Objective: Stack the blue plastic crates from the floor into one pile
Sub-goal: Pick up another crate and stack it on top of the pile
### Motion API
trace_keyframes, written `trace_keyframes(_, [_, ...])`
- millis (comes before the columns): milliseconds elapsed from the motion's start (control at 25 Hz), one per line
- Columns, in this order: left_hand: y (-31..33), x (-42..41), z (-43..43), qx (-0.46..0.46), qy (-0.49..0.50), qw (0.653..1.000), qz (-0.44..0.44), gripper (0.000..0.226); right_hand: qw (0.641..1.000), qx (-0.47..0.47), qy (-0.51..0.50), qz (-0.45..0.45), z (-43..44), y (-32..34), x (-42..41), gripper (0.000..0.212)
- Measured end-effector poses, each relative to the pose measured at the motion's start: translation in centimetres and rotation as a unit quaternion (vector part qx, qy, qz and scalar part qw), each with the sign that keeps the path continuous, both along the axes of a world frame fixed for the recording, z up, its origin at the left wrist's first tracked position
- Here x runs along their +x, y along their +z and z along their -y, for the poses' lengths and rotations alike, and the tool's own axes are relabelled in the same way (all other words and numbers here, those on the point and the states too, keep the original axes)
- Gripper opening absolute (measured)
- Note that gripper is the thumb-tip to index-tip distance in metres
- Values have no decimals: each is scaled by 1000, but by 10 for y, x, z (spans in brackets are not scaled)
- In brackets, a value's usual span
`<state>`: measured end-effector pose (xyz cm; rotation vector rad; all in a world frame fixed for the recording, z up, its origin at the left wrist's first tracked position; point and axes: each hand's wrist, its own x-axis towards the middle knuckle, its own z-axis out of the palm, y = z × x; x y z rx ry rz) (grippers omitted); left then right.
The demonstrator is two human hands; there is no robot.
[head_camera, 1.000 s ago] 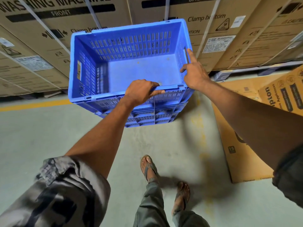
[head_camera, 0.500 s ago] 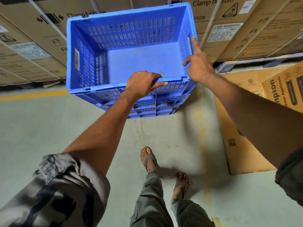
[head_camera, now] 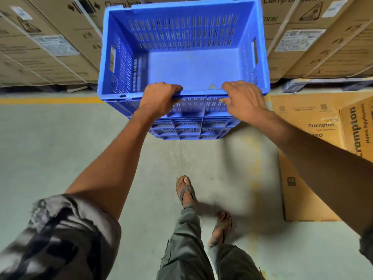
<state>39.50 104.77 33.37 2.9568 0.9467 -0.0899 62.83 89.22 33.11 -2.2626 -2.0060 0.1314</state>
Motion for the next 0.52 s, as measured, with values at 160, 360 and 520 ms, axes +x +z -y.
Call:
trace_keyframes(160, [-1, 6, -8, -7, -19, 1000, 19, 21, 998, 0, -21, 54, -2, -3, 0, 26])
trace_keyframes(360, [3, 6, 0, -30, -9, 999, -19, 26, 996, -38, -48, 66, -6, 1, -12, 31])
trace_keyframes(520, [27, -10, 13, -220, 48, 967, 120, 46, 994, -48, -69, 67, -19, 7, -51, 44])
